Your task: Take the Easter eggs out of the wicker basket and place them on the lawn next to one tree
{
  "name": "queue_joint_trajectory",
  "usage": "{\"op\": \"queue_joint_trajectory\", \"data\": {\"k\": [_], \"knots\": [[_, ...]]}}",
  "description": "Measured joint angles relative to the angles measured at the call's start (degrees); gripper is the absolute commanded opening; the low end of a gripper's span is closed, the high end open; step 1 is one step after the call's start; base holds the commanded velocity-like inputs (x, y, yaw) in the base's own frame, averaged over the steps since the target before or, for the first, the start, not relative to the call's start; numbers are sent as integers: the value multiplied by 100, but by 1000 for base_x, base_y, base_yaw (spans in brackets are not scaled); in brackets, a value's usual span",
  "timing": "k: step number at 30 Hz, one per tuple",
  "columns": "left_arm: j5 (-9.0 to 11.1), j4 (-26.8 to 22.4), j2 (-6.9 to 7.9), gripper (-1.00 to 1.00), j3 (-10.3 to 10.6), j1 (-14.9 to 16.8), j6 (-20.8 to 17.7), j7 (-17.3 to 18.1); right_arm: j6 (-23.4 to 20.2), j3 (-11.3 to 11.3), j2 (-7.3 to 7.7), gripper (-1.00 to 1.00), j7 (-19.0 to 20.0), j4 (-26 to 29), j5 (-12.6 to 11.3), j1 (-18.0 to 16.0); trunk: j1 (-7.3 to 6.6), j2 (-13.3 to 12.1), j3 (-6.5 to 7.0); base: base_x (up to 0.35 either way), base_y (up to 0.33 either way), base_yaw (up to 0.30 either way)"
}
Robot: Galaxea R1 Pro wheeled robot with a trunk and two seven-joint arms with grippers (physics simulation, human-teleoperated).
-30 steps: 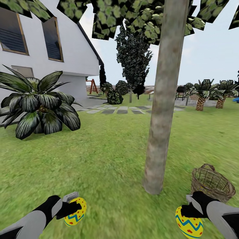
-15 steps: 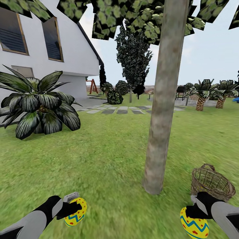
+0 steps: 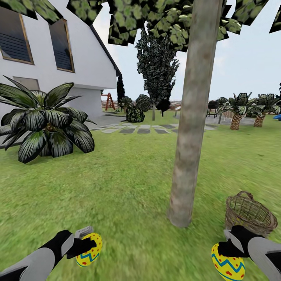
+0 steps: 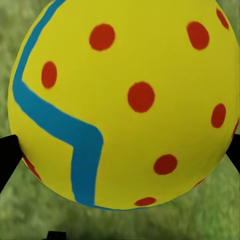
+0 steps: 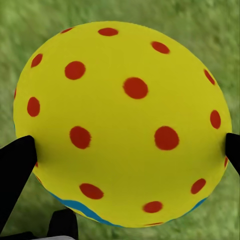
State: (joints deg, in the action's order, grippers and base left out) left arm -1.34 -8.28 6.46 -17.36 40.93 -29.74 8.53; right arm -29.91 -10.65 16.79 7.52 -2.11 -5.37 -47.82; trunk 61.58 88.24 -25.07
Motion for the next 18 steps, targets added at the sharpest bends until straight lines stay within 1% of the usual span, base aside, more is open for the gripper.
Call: {"op": "queue_joint_trajectory", "data": {"k": [3, 15, 18], "knots": [[-9, 2, -4, -100, 3, 0, 0, -5, 1, 0, -17, -100, 0, 0, 2, 0, 66, 120, -54, 0, 0, 0], [-8, 2, -5, -100, 0, 0, -17, -2, -2, 0, 8, -100, -1, 6, -12, 0, 330, 602, -269, 0, 0, 0], [-9, 2, -6, -100, 5, 0, -18, 3, 1, 0, -18, -100, -7, 3, -12, 0, 396, 722, -323, 0, 0, 0]]}}
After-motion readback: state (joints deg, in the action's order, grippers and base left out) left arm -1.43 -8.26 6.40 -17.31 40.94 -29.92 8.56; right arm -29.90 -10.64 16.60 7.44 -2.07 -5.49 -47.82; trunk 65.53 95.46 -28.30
